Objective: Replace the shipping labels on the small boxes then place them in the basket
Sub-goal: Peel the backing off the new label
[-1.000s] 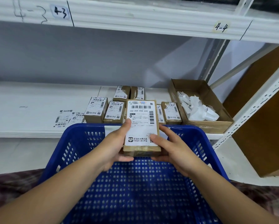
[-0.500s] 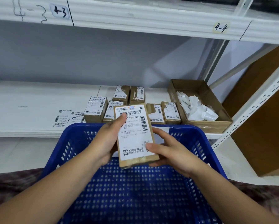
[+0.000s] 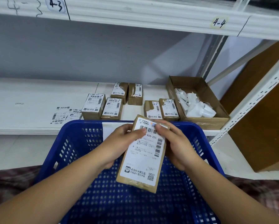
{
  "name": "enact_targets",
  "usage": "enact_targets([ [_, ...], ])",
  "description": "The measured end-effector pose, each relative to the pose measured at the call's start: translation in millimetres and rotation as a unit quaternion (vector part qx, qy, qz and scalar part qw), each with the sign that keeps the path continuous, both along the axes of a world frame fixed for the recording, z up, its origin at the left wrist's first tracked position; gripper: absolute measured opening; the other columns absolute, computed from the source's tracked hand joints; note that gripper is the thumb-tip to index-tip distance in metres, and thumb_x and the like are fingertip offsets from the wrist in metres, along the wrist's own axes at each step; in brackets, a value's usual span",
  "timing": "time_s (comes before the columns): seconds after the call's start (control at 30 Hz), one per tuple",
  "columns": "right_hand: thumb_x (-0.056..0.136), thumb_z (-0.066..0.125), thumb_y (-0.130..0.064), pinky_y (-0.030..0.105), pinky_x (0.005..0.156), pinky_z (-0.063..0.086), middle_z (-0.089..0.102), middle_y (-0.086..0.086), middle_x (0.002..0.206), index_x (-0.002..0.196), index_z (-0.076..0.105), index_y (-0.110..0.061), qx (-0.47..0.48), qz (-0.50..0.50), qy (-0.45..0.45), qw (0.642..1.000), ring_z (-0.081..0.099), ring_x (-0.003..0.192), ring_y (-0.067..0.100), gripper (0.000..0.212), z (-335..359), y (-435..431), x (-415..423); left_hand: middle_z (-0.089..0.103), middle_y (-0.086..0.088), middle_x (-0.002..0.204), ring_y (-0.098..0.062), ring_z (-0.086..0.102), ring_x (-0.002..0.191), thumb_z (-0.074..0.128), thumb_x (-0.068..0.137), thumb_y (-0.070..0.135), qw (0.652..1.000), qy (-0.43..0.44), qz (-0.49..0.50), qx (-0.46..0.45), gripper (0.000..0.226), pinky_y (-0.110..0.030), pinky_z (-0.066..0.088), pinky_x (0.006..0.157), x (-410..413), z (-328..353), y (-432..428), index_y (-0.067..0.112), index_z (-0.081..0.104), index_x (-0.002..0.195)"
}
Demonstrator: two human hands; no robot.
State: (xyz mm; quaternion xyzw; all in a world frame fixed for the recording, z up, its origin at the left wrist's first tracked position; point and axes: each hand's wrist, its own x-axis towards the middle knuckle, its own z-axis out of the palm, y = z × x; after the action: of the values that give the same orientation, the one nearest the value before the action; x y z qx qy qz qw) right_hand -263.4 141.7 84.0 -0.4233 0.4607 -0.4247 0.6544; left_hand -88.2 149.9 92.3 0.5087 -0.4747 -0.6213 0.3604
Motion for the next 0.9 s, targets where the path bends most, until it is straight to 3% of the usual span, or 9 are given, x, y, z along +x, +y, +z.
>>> enact_targets([
  [0.1,0.082,0.067,-0.022,0.043,0.083,0.054,0.072,0.018,0.105,0.110,0.070,-0.012,-0.011,-0.004,0.022,1.000,0.069,0.095,0.032,0.030,-0.1,-0.7,2.0,0.073,0.006,0.094,-0.012,0.069,0.089,0.067,0.078,0.042,1.000,-0.025,0.008,-0.009,0.049,-0.031,0.051,0.085,-1.1,-2.8,0.3,0.034,0.048,0.123],
  [0.2,0.089,0.063,-0.008,0.040,0.084,0.056,0.073,0.017,0.102,0.104,0.073,-0.009,-0.033,0.006,0.050,0.998,0.071,0.095,0.031,0.018,0.3,-0.4,4.2,0.064,0.021,0.094,0.003,0.060,0.091,0.065,0.069,0.051,0.997,-0.059,0.023,-0.052,0.050,-0.014,0.045,0.076,-3.4,-1.6,3.3,0.038,0.054,0.116],
  [0.3,0.091,0.060,-0.009,0.031,0.079,0.056,0.075,0.011,0.094,0.096,0.074,-0.010,-0.049,-0.001,0.094,0.994,0.071,0.091,0.024,0.015,-2.1,1.4,8.2,0.071,0.011,0.094,-0.005,0.066,0.092,0.066,0.067,0.052,0.996,-0.065,0.028,-0.053,0.041,-0.020,0.048,0.082,-5.8,-6.2,4.4,0.027,0.065,0.100],
  [0.43,0.092,0.057,-0.009,0.022,0.071,0.055,0.075,0.007,0.090,0.092,0.074,-0.007,-0.049,-0.004,0.118,0.992,0.070,0.084,0.017,0.017,-6.8,4.6,11.8,0.072,0.012,0.088,-0.003,0.066,0.086,0.063,0.085,0.041,0.993,-0.090,0.044,-0.062,0.018,-0.022,0.046,0.077,-9.8,-16.6,5.5,0.025,0.067,0.092],
  [0.57,0.095,0.055,-0.014,0.020,0.066,0.054,0.074,0.003,0.085,0.089,0.073,-0.011,-0.031,-0.013,0.119,0.992,0.069,0.080,0.014,0.019,-10.9,6.4,13.4,0.071,-0.001,0.086,-0.014,0.066,0.084,0.056,0.091,0.040,0.989,-0.105,0.073,-0.068,0.023,-0.027,0.045,0.073,-13.0,-22.1,6.5,0.019,0.066,0.087],
  [0.77,0.098,0.052,-0.028,0.026,0.074,0.054,0.074,0.000,0.092,0.103,0.069,-0.018,-0.015,0.008,0.105,0.994,0.071,0.085,0.015,0.020,-9.0,3.2,14.0,0.071,-0.003,0.085,-0.019,0.068,0.083,0.043,0.096,0.043,0.990,-0.082,0.103,-0.059,0.034,-0.038,0.051,0.079,-13.9,-30.2,5.0,0.016,0.063,0.088],
  [0.9,0.095,0.058,-0.033,0.025,0.070,0.057,0.076,-0.003,0.099,0.127,0.050,-0.037,0.027,0.071,0.086,0.993,0.073,0.087,0.014,0.034,-5.8,1.2,8.2,0.071,-0.002,0.080,-0.015,0.068,0.073,0.030,0.100,0.047,0.980,-0.053,0.193,0.014,0.047,-0.026,0.044,0.058,-9.4,-21.3,-6.4,0.017,0.064,0.088],
])
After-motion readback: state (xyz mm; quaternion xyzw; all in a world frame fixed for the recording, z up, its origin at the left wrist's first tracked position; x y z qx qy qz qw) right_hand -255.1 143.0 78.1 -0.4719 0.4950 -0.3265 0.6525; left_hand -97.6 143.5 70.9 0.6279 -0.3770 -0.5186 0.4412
